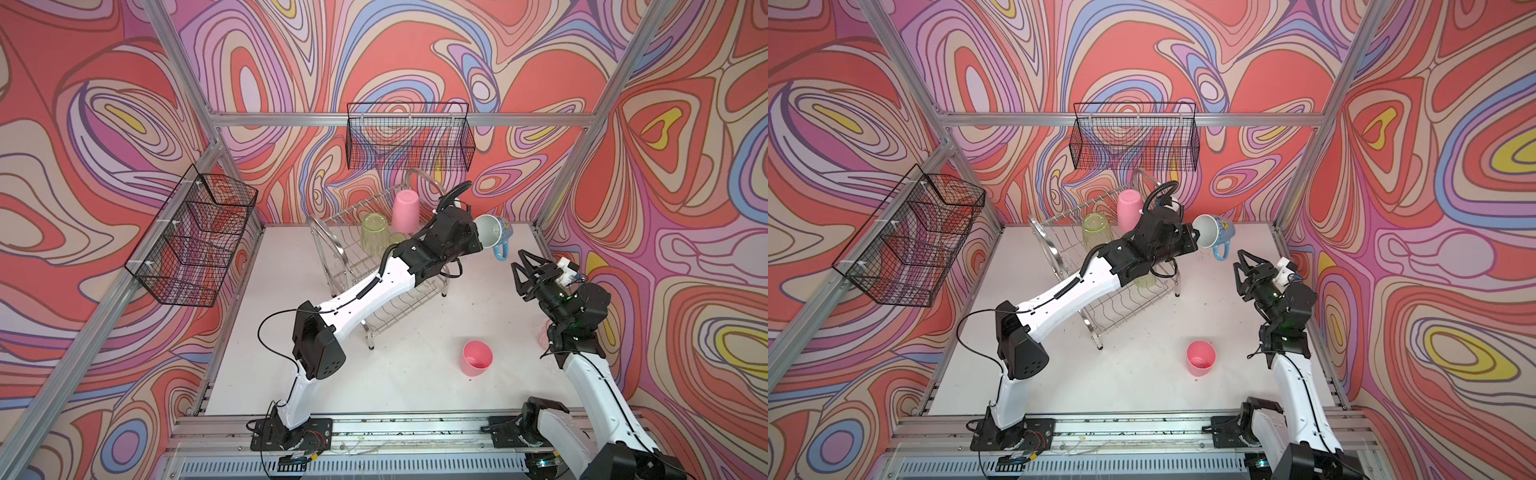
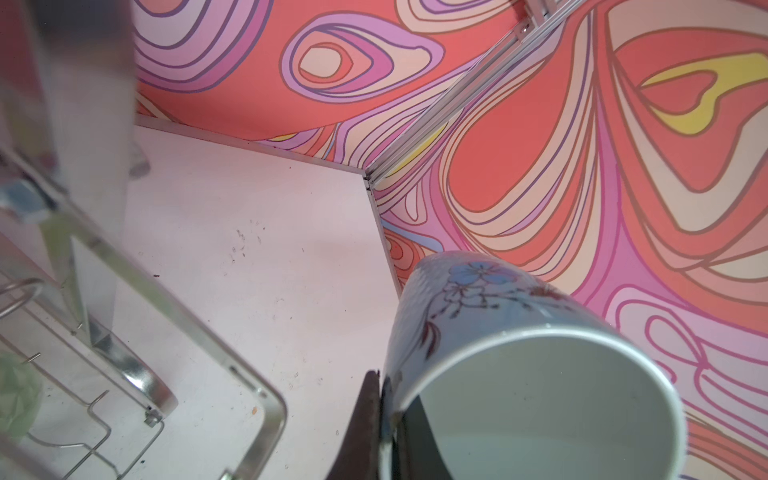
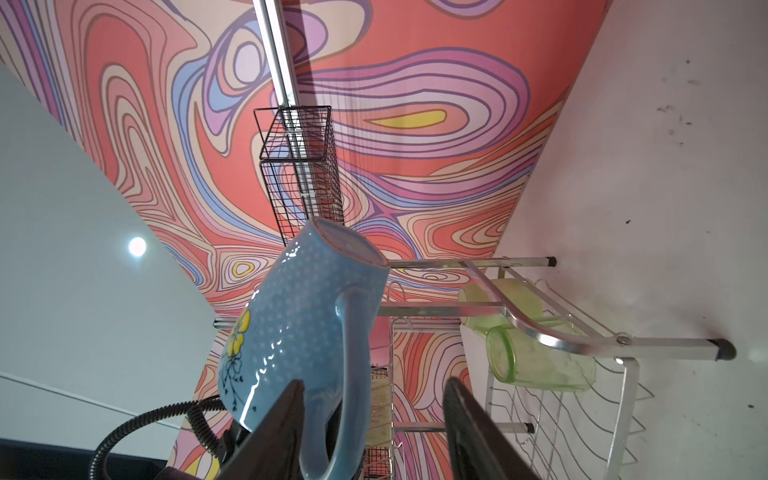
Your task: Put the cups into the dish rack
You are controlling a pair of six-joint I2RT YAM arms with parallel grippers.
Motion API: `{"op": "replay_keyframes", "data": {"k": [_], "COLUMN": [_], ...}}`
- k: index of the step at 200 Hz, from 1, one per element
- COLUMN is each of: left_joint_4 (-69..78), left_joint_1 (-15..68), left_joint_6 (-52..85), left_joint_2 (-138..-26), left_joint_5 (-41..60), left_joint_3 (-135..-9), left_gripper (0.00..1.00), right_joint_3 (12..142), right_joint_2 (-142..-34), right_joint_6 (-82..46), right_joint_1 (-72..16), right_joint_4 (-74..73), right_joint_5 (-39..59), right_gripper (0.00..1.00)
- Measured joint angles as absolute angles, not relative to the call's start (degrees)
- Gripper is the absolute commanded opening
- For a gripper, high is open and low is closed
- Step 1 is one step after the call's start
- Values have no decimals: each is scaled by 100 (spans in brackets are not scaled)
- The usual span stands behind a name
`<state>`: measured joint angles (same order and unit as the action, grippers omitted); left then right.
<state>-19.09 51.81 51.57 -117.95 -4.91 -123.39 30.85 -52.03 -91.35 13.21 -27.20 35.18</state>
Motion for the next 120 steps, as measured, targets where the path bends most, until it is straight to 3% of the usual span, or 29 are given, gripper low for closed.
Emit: {"op": "replay_keyframes", "data": {"k": [120], "left_joint_4": [-871], "left_joint_1": [5168], "left_joint_6": [6208], "left_joint_2": [-11666], "left_joint_5": [-491], "left_joint_3": [-11784], "left_gripper": [0], "right_joint_3": [3017], "right_joint_2": [-5682], "right_joint_6": [-10066], "right_joint_1": [1321], "right_joint_4": [-4283], "right_joint_5": [3500], "right_gripper": [53]}}
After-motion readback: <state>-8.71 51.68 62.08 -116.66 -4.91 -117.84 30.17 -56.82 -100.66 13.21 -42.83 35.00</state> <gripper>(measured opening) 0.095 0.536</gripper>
